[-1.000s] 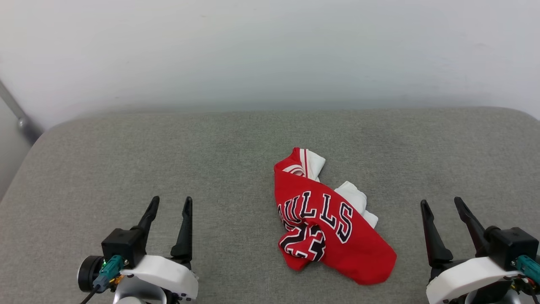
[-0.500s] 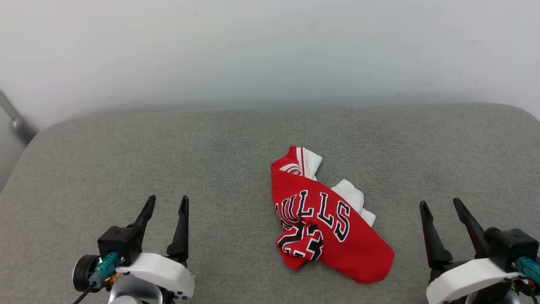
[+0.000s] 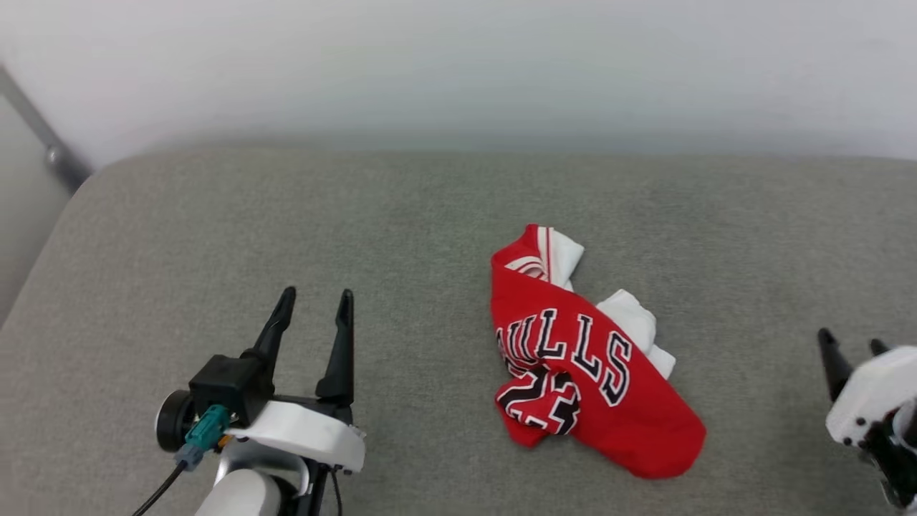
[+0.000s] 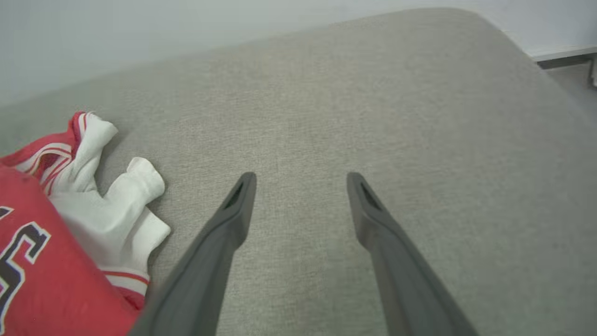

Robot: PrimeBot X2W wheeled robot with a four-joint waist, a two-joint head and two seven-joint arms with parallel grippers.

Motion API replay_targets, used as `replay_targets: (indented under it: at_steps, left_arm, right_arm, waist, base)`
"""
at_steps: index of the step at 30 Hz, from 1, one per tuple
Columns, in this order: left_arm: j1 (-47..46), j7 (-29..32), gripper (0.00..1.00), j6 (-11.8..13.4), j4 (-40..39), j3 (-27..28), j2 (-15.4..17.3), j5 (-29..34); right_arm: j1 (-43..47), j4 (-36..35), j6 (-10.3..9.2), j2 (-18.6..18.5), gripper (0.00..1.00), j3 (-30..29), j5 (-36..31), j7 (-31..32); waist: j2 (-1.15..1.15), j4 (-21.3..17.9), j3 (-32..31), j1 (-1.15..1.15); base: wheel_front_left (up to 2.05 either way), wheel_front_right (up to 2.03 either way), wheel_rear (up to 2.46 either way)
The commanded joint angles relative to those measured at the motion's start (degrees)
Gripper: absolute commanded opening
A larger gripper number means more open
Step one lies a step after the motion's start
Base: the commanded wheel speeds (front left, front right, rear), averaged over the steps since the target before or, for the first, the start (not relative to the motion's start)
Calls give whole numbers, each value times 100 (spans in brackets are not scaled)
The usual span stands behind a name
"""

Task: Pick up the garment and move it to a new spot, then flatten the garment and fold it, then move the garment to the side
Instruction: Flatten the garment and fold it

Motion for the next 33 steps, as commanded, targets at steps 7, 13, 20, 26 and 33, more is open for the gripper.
replay_targets:
  at_steps: [7,13,20,26,33]
  left_arm:
    - [-304,-129,100,-142,67,-84,-169,151]
    - [-483,-166,100,-235,151,-103,-300,198]
    - [-607,-192,100,-341,273,-91,-475,274]
    - [-584,-198,100,-411,318,32,-575,352]
    - [-446,-193,100,-484,414,163,-597,440]
  right_arm:
    - [-872,683,-2,-304,100,937,493,1730]
    - [-1423,1007,-3,-493,100,1736,939,2439]
    - [-1664,1896,-3,-571,100,2382,1237,2733]
    - [-1606,2307,-2,-551,0,2769,1472,2855]
    - [-2125,1829,-4,-1016,0,2903,1614,2044]
  waist:
    - [0,484,471,0]
    - [0,649,689,0]
    - [0,794,866,0]
    - [0,831,877,0]
    - [0,729,610,0]
  base:
    - [0,0,0]
    - [0,0,0]
    - [0,0,0]
    - [0,0,0]
    - [0,0,0]
